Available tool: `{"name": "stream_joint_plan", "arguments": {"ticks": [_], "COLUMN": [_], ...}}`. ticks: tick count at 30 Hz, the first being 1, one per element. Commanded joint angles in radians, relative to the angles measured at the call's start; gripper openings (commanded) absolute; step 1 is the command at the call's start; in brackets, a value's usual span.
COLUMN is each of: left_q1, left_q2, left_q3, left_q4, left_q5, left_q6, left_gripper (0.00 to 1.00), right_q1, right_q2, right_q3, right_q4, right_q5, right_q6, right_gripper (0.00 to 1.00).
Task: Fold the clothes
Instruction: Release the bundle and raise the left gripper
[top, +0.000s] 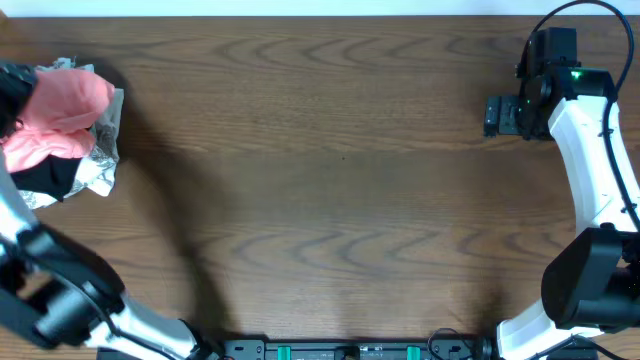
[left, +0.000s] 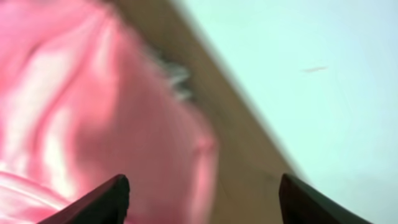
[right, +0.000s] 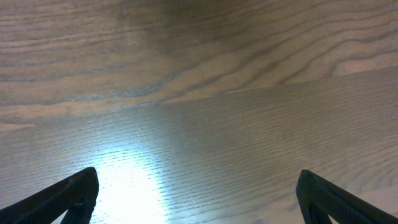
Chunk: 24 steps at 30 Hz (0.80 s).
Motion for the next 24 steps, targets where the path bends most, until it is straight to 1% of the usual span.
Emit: {"name": "stream_joint_plan", "arguments": {"ticks": [1, 4, 10, 24], "left_q1": [-0.033, -0.082, -0.151, -0.153], "left_q2": [-0.179, -0.251, -0.321, -0.320], "left_q3": [0.010, 0.010, 0.010, 0.009], "left_q4": [0.002, -0.014, -0.014, -0.014], "left_q5": [0.191, 0.202, 0.202, 0.202], "left_q6": [-0.084, -0.156, -0.161, -0.161], "left_gripper": [0.82, 0.98, 0.98, 0.98], "right_q1": [-0.003, -0.003, -0.003, -0.003], "right_q2": [0.003, 0.003, 0.003, 0.003], "right_q3": [-0.003, -0.003, -0.003, -0.003], "right_q4": [-0.001, -0.001, -0.001, -0.001], "right_q5": [0.010, 0.010, 0.010, 0.010], "right_q6": [0.016, 0.016, 0.016, 0.016], "right_gripper": [0.99, 0.99, 0.99, 0.99]}}
